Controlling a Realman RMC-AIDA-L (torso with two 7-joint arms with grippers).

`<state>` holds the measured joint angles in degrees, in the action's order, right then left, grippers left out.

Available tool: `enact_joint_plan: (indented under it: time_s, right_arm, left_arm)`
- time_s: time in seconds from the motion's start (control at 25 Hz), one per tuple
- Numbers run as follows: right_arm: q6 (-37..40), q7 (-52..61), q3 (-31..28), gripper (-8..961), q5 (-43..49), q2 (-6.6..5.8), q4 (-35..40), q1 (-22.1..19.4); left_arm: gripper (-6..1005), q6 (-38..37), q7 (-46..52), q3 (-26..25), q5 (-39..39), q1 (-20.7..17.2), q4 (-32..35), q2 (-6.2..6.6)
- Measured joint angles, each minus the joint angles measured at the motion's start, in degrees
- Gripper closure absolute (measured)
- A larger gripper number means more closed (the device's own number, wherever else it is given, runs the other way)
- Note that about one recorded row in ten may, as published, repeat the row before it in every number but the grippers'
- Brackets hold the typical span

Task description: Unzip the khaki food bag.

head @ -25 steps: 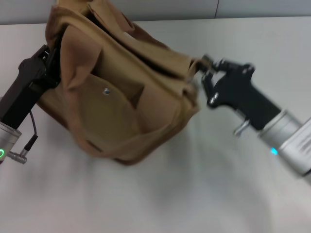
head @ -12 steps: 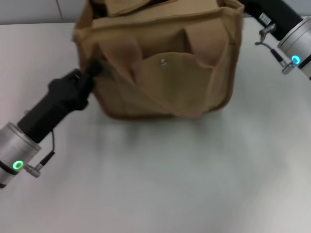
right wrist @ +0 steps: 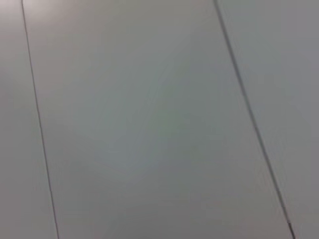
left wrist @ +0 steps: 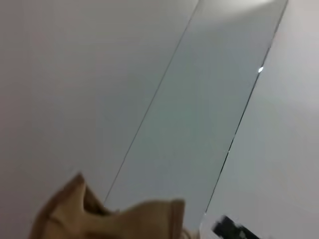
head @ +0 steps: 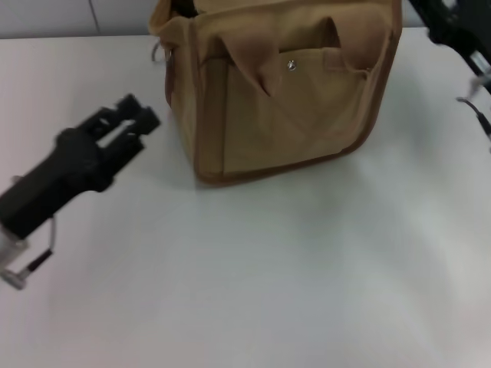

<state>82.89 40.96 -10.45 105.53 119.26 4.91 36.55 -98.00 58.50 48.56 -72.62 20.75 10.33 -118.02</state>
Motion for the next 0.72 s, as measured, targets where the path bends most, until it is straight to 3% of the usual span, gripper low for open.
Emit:
enact_joint_plan:
  time_s: [0.12, 0.24, 0.28, 0.36, 0.48, 0.56, 0.72]
  right_arm:
    - [6.68, 3.1, 0.4, 588, 0.21, -0.09, 1.27, -3.77]
    - [12.69, 7.13, 3.27, 487, 0.96, -0.21, 4.5, -6.54]
    - [15.17, 8.72, 5.8, 453, 1.22, -0.23, 6.28, -7.52]
    - [18.67, 10.88, 11.74, 385, 1.36, -0.27, 9.41, -9.05]
    - [23.43, 13.07, 23.46, 287, 1.45, -0.72, 13.94, -11.01]
    - [26.5, 13.28, 32.95, 222, 1.51, -1.31, 16.48, -12.03]
    - [29.2, 13.19, 47.29, 222, 2.88, -1.75, 20.13, -12.44]
  left_arm:
    - [686, -4.25, 2.37, -0.04, 0.0, -3.61, 4.94, 1.36]
    - [584, -9.9, 2.6, 0.72, -0.77, -5.59, 7.14, 3.87]
    - [507, -11.49, 2.84, 1.16, -1.59, -5.91, 7.63, 5.03]
    - [353, -14.26, 4.25, 2.61, -4.6, -6.28, 8.67, 7.58]
    - [226, -14.97, 5.75, 6.0, -8.81, -6.32, 10.59, 9.79]
    - [142, -15.15, 5.86, 8.83, -10.96, -6.32, 12.38, 10.46]
    - [143, -15.58, 5.94, 14.29, -13.85, -5.97, 16.11, 10.75]
